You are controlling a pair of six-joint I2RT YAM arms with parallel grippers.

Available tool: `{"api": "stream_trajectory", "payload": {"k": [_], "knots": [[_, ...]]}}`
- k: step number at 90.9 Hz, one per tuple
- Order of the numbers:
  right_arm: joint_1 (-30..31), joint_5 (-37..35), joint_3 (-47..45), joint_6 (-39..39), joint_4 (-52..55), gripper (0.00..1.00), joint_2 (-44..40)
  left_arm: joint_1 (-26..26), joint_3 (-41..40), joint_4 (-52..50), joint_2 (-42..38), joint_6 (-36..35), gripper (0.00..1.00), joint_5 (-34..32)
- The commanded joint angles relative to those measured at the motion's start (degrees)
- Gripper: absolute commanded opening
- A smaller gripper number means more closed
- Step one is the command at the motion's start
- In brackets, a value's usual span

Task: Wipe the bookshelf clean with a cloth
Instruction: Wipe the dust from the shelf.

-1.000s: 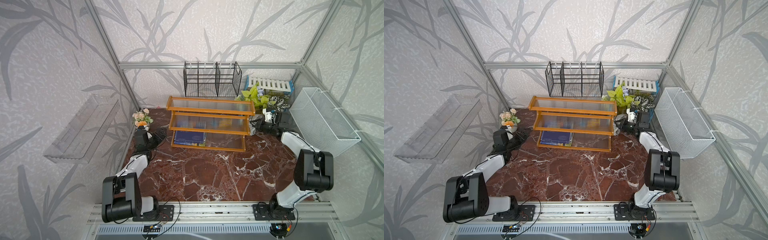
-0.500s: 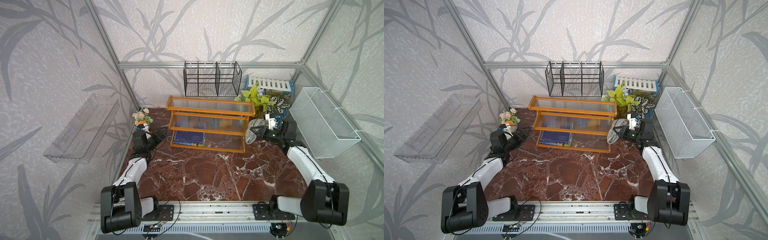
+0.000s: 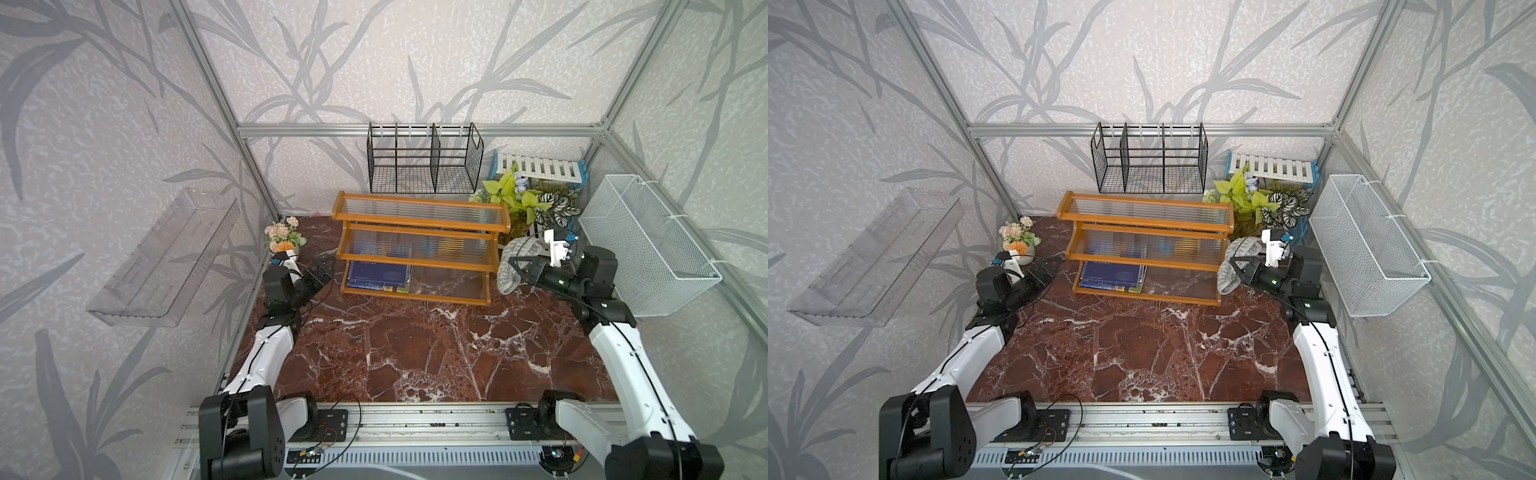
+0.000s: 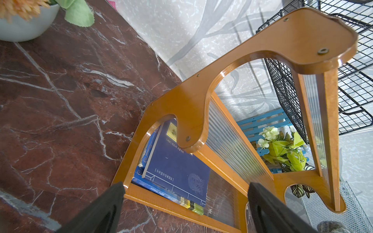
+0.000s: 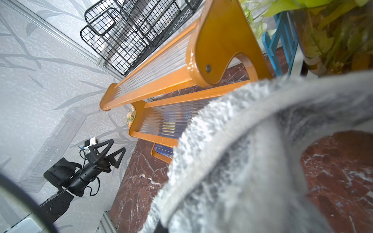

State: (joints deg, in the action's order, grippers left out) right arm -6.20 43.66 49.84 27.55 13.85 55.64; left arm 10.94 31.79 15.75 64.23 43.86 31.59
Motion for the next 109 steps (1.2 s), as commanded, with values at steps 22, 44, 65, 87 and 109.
{"api": "stream_trajectory", "payload": {"k": [22, 44, 65, 87, 109], "knots": [[4.27, -7.46, -2.17, -3.09, 4.52, 0.0, -4.15, 0.31, -0.69, -1.08, -2.19, -0.95, 1.0, -0.19], [15.25, -16.45, 4.86, -10.43, 12.28, 0.0, -3.73, 0.31, -0.89, -2.61, -4.05, -1.12, 1.0, -0.83], [21.84, -29.67, 10.87, -12.75, 19.03, 0.0, -0.9, 0.31, -0.68, -1.51, -3.59, -0.36, 1.0, -0.28], [16.87, -31.95, 14.66, -14.06, 20.56, 0.0, 1.36, 0.4, -0.51, -0.71, -2.01, -0.53, 1.0, 0.21], [4.98, -18.75, 17.24, -18.96, 15.01, 0.0, 6.17, 0.48, -0.68, -0.07, -0.94, -0.61, 1.0, 0.07]]}}
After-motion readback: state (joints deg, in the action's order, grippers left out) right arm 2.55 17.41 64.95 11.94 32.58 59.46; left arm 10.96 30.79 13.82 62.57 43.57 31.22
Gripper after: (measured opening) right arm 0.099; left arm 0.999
